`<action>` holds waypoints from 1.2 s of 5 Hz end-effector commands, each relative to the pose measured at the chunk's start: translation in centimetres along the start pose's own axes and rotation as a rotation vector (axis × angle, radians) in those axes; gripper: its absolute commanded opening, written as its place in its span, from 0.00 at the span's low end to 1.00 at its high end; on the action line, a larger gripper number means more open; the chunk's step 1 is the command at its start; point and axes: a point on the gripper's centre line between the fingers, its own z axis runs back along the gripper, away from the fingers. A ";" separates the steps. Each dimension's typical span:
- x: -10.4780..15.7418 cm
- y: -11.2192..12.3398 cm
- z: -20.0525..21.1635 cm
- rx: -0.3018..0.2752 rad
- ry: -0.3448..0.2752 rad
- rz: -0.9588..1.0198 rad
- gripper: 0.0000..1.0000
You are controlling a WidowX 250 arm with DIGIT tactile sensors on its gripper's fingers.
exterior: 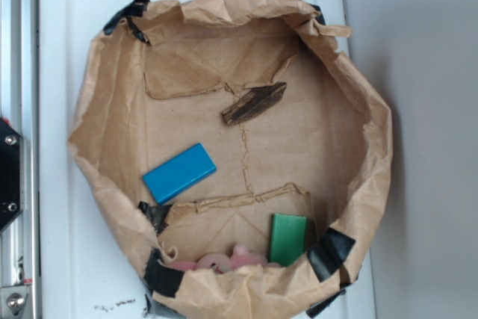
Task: Grab the wood chip.
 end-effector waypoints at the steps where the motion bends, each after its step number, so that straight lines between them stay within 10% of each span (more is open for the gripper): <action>1: 0.0 0.0 0.0 0.000 0.000 0.000 1.00; 3: 8.6 -0.7 -0.5 -0.057 0.063 0.098 1.00; 6: 8.6 -0.7 -0.5 -0.057 0.063 0.098 1.00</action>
